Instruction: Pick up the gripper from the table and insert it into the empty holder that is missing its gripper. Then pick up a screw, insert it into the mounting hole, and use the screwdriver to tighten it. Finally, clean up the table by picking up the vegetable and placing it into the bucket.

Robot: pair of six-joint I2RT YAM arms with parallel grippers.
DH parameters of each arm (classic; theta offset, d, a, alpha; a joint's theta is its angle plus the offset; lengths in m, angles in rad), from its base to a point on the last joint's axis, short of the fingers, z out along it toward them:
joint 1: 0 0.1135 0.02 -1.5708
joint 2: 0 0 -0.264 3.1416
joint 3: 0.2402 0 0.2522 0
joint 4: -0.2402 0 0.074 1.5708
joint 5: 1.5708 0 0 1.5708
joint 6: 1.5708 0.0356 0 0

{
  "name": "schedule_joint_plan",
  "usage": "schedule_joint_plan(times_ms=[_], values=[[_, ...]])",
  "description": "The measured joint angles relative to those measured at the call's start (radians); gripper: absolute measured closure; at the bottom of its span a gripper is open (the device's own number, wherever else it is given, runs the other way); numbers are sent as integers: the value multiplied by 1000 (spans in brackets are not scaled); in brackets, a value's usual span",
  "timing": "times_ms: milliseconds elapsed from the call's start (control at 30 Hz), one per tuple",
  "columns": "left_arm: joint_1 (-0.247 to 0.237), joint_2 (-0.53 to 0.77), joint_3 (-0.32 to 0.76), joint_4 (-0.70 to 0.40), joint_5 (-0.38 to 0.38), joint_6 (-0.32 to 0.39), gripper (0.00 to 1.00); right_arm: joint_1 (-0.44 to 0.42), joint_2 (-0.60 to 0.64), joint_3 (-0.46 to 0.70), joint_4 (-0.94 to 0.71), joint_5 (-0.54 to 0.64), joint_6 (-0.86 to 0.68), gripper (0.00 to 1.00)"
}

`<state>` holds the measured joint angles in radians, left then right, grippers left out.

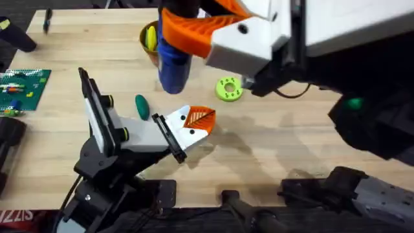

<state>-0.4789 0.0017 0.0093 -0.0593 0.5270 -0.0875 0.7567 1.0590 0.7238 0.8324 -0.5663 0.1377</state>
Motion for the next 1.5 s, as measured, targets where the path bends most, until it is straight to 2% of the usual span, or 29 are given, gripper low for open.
schedule_joint_plan(times_ms=[333,700,900,1500], values=[[0,0,0,0,0,0,987,0,-18,0,-155,-1,43,949],[0,0,0,0,0,0,987,0,-5,0,-161,-5,43,949],[0,0,0,0,0,0,987,0,28,0,-162,-59,39,949],[0,0,0,0,0,0,987,0,26,0,-161,-68,7,949]])
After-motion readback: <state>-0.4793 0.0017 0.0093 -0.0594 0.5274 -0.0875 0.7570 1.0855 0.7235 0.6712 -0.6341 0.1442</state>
